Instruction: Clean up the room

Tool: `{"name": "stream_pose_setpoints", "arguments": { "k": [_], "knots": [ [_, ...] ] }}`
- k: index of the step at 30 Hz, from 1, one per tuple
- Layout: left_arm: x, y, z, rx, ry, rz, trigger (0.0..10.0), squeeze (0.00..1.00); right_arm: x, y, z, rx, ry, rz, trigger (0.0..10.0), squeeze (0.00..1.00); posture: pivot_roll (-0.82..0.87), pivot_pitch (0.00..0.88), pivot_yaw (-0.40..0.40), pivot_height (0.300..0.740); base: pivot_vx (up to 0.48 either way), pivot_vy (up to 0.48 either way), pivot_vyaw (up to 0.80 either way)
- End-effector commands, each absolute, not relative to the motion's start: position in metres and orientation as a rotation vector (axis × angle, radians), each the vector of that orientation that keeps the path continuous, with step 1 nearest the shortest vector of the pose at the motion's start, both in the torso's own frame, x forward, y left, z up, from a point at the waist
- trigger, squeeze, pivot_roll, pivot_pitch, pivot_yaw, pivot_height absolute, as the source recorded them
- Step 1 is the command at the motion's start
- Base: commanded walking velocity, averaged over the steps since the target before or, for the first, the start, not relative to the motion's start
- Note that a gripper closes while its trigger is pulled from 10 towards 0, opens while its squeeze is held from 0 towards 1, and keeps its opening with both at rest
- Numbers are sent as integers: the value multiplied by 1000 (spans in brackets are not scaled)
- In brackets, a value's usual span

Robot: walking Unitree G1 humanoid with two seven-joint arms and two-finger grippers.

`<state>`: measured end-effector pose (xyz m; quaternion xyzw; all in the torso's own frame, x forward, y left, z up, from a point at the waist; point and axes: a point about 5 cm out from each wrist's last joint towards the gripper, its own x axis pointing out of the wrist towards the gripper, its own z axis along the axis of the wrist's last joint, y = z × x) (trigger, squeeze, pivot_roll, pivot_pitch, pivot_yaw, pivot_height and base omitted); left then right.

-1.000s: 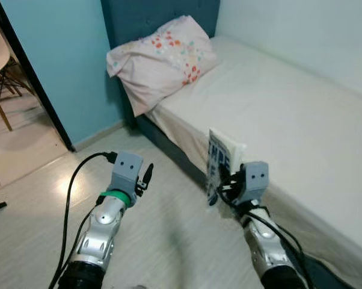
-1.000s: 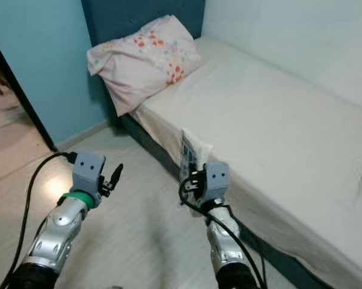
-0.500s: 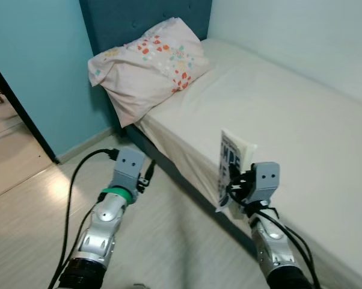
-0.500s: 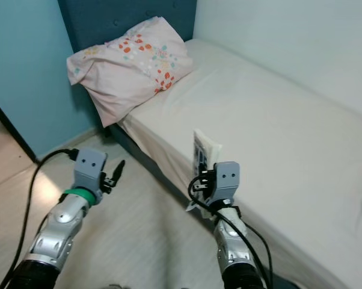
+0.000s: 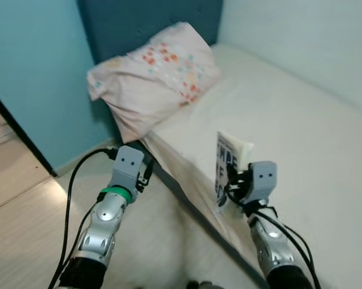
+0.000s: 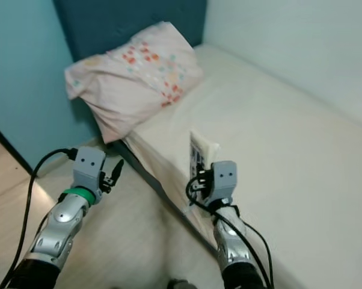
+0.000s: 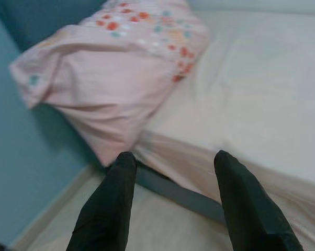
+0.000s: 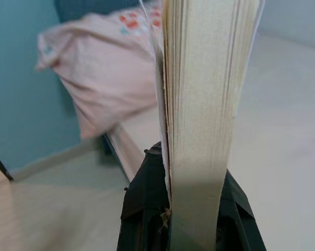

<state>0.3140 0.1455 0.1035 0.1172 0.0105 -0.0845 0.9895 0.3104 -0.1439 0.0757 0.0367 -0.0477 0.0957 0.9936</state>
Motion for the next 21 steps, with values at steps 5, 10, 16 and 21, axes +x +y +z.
{"name": "stream_pose_setpoints", "arguments": {
  "k": [5,10,16,21],
  "knots": [
    [311,147,96,239,47,-164,10000,0,307,-140,73,92,-97,195,10000,0,49,60,16,740,477,0,0],
    [311,147,96,237,48,-164,10000,0,308,-140,73,99,-98,188,10000,0,48,63,16,740,472,0,0],
    [311,147,96,236,48,-162,10000,0,308,-141,74,107,-100,180,10000,0,49,63,16,740,472,0,0],
    [311,147,96,236,48,-163,10000,0,309,-143,75,139,-99,162,10000,0,49,63,16,740,472,0,0]
  ]
}}
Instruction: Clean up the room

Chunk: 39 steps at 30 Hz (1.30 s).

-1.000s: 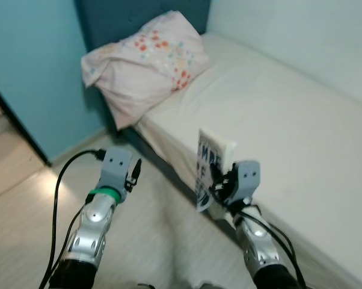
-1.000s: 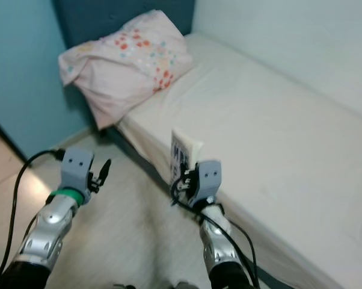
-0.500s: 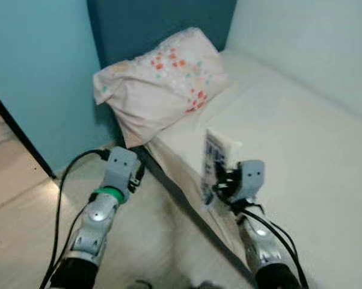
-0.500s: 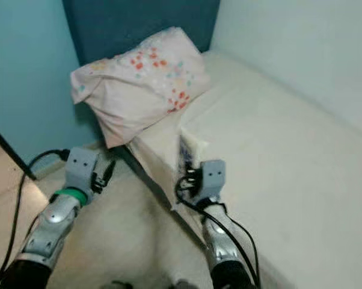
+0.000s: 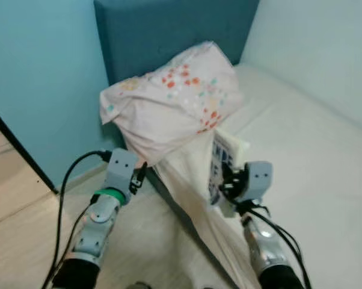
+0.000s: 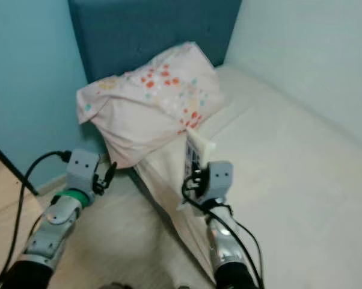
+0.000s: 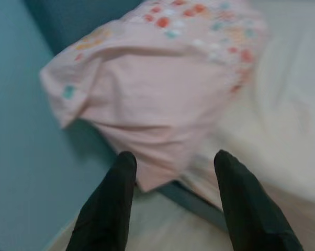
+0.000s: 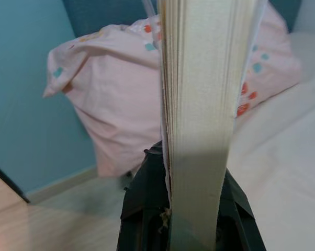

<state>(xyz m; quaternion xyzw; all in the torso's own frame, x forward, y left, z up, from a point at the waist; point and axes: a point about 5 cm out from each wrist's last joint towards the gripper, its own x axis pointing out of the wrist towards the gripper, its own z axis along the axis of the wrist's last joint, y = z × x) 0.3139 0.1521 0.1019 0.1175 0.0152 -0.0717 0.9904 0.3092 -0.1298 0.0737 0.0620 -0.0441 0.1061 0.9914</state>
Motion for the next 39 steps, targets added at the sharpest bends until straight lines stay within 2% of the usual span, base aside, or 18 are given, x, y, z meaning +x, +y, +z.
{"name": "stream_pose_setpoints", "arguments": {
  "k": [1,9,15,25,39],
  "knots": [
    [311,147,96,236,48,-164,10000,0,310,-145,75,151,-99,151,10000,0,49,63,17,740,472,0,0],
    [311,146,96,227,48,-167,10000,0,311,-147,76,150,-100,140,10000,0,47,64,17,740,457,0,0],
    [309,144,96,217,44,-185,10000,0,309,-148,73,144,-83,140,10000,0,48,67,17,735,0,0,0],
    [308,143,96,217,43,-187,10000,0,307,-150,69,158,-72,125,10000,0,48,70,20,690,0,0,0],
    [307,144,95,231,49,-195,10000,0,311,-161,72,308,-80,45,10000,0,53,75,28,640,0,0,0]
  ]
}}
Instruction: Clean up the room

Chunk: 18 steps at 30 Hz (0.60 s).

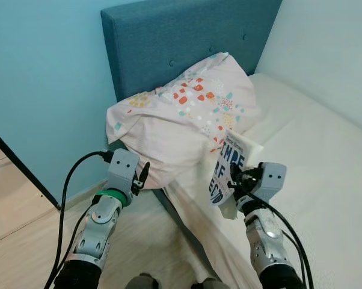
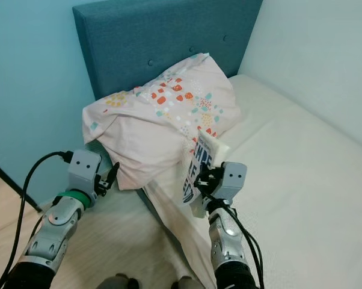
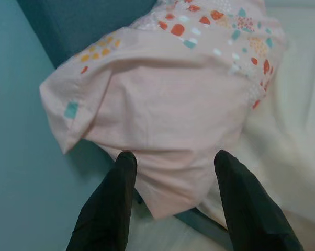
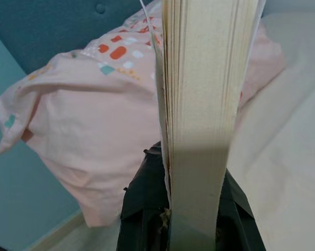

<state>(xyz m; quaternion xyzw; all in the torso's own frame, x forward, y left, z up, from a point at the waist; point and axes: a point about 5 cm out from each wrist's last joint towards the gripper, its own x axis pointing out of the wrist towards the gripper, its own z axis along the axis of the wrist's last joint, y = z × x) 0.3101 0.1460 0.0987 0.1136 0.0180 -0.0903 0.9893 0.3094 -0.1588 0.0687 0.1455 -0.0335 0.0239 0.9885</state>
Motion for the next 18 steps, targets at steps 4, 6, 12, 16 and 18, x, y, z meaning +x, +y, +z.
{"name": "stream_pose_setpoints", "arguments": {
  "k": [4,6,12,16,18],
  "knots": [
    [307,145,95,233,50,-194,10000,0,312,-161,73,341,-84,40,10000,0,56,75,28,630,0,0,0],
    [307,145,95,233,50,-195,10000,0,313,-161,74,362,-86,36,10000,0,57,75,29,625,0,0,0],
    [307,146,95,235,49,-197,10000,0,322,-160,84,530,-117,51,10000,0,60,75,33,600,0,0,0],
    [306,146,95,236,48,-198,10000,0,325,-159,92,637,-142,87,10000,0,63,76,35,590,0,0,0],
    [306,146,95,236,48,-198,10000,0,325,-159,92,637,-142,87,10000,0,63,76,35,590,0,0,0]
  ]
}}
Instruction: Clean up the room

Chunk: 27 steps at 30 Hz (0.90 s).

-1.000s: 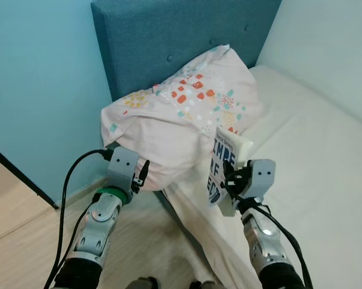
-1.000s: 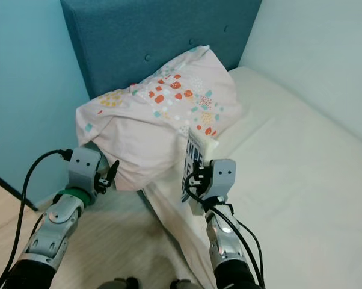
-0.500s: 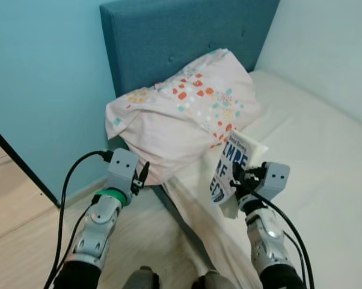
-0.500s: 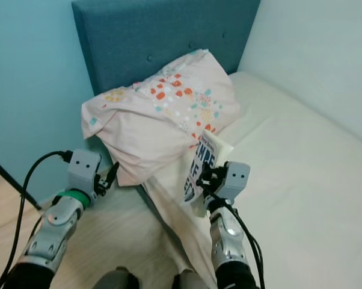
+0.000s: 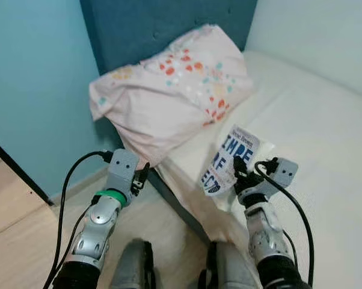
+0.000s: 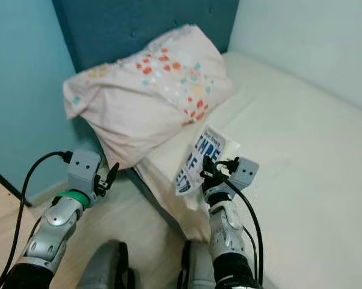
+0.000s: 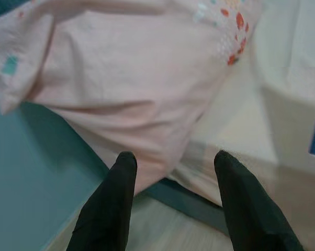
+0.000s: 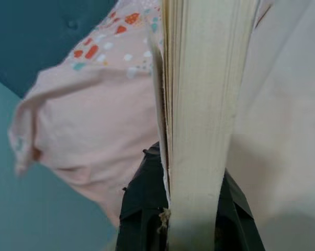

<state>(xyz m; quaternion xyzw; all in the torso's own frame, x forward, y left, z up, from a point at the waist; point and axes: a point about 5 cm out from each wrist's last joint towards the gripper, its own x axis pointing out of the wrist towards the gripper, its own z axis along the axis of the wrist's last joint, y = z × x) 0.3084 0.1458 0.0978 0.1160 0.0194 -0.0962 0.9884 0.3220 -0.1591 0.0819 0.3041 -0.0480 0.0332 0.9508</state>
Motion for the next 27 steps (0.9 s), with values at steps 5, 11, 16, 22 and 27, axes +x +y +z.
{"name": "stream_pose_setpoints", "arguments": {
  "k": [5,11,16,22,27],
  "knots": [
    [305,147,96,240,48,-198,10000,0,335,-161,119,863,-232,223,10000,0,77,88,37,575,0,0,0],
    [301,150,98,245,49,-195,10000,0,346,-170,132,946,-268,246,10000,0,103,119,39,555,0,0,0],
    [296,154,99,253,53,-191,10000,0,359,-175,142,982,-258,292,10000,0,136,157,35,550,0,0,0],
    [288,160,100,258,59,-175,10000,0,371,-182,150,956,-226,305,10000,0,158,194,34,550,0,0,0],
    [278,166,99,266,78,-167,10000,0,380,-192,156,910,-173,276,10000,0,170,223,36,550,0,0,0]
  ]
}}
